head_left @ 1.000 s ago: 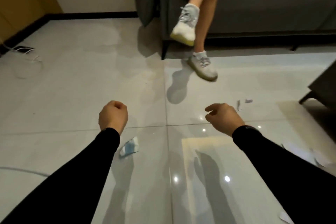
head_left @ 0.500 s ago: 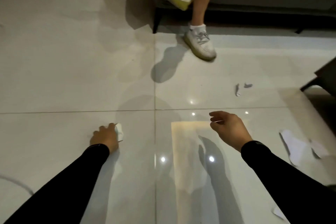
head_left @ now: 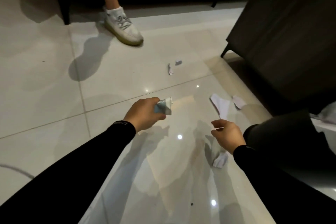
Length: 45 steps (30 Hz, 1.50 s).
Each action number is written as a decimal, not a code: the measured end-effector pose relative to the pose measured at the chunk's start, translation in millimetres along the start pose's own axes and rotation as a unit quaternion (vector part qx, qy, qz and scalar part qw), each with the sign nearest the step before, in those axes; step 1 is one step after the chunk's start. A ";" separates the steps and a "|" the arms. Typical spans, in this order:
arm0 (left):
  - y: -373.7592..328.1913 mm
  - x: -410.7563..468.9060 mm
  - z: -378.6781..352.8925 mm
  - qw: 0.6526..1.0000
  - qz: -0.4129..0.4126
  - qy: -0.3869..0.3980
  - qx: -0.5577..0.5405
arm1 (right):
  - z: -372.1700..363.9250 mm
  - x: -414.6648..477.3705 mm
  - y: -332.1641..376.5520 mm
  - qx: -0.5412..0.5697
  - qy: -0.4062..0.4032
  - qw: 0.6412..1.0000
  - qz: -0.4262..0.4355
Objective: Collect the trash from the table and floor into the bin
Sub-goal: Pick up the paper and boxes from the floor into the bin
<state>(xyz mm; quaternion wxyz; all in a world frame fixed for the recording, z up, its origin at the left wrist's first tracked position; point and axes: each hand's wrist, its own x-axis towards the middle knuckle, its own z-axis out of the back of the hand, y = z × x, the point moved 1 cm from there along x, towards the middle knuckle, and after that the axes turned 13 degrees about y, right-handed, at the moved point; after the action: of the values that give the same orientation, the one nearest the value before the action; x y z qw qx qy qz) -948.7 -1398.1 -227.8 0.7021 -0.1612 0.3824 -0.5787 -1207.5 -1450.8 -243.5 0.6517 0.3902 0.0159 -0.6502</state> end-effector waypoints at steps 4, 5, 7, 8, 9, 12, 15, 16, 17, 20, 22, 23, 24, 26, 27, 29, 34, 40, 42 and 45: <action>-33.2 17.8 -17.7 1.000 -0.019 0.021 -0.010 | -1.5 -0.3 -31.6 0.000 0.012 0.998 -0.057; -38.9 21.5 -20.5 0.999 -0.020 0.024 -0.007 | -4.0 0.5 -38.9 -0.004 0.024 0.997 -0.073; -48.2 28.2 -25.3 0.999 -0.019 0.028 -0.001 | -13.7 1.4 -52.0 -0.027 0.059 0.992 -0.111; -50.6 30.6 -26.2 0.999 -0.018 0.027 0.002 | -21.8 1.4 -55.9 -0.039 0.072 0.988 -0.131; -53.3 33.9 -27.1 0.999 -0.019 0.027 0.006 | -29.5 1.3 -60.1 -0.048 0.077 0.985 -0.148; -60.0 43.2 -25.1 0.999 -0.019 0.015 0.021 | -44.2 5.4 -67.0 -0.041 0.066 0.986 -0.149; -67.6 54.1 -16.7 1.000 -0.004 -0.012 0.015 | -35.6 18.1 -59.9 0.021 0.056 0.992 -0.114; -72.0 59.8 -11.9 1.000 0.001 -0.029 0.001 | -26.5 25.6 -52.6 0.047 0.045 0.993 -0.099; -77.3 65.7 -5.7 0.999 0.008 -0.050 -0.015 | -15.3 32.9 -41.9 0.070 0.033 0.994 -0.083; -98.4 83.3 18.7 0.986 0.040 -0.125 -0.100 | 30.9 49.3 5.2 0.092 -0.012 0.995 -0.032; -113.2 93.8 36.6 0.968 0.069 -0.182 -0.160 | 67.8 54.4 38.0 0.121 -0.042 0.992 0.000; -116.3 98.6 43.9 0.959 0.084 -0.202 -0.181 | 80.1 56.7 49.8 0.142 -0.055 0.988 0.003; -118.4 105.5 52.6 0.951 0.095 -0.218 -0.200 | 91.7 60.4 58.0 0.162 -0.070 0.984 0.000; -116.2 117.5 69.1 0.939 0.113 -0.241 -0.219 | 102.6 66.9 62.1 0.164 -0.076 0.983 -0.009; -112.5 123.4 76.7 0.941 0.116 -0.240 -0.209 | 103.4 71.8 58.8 0.156 -0.071 0.985 -0.018; -101.6 136.7 87.3 0.951 0.112 -0.212 -0.194 | 99.4 84.8 46.9 0.136 -0.064 0.987 -0.047; -65.2 181.8 85.8 0.977 0.104 -0.114 -0.146 | 77.2 126.6 17.8 0.101 -0.035 0.990 -0.095; -28.8 234.5 55.8 0.986 0.127 -0.013 -0.109 | 45.1 164.8 -15.2 0.040 0.005 0.979 -0.202; -18.0 247.9 45.8 0.984 0.141 0.014 -0.108 | 37.5 172.0 -23.9 0.007 -0.006 0.980 -0.198; -8.8 268.9 36.8 0.987 0.126 0.016 -0.094 | 34.4 179.5 -26.5 -0.046 -0.037 0.985 -0.159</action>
<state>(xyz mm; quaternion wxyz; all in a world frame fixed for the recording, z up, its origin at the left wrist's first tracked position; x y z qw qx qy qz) -918.0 -1660.2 -292.0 0.7446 -0.1679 0.4639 -0.4497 -1219.3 -1615.0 -327.4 0.5574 0.3276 0.0834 -0.7583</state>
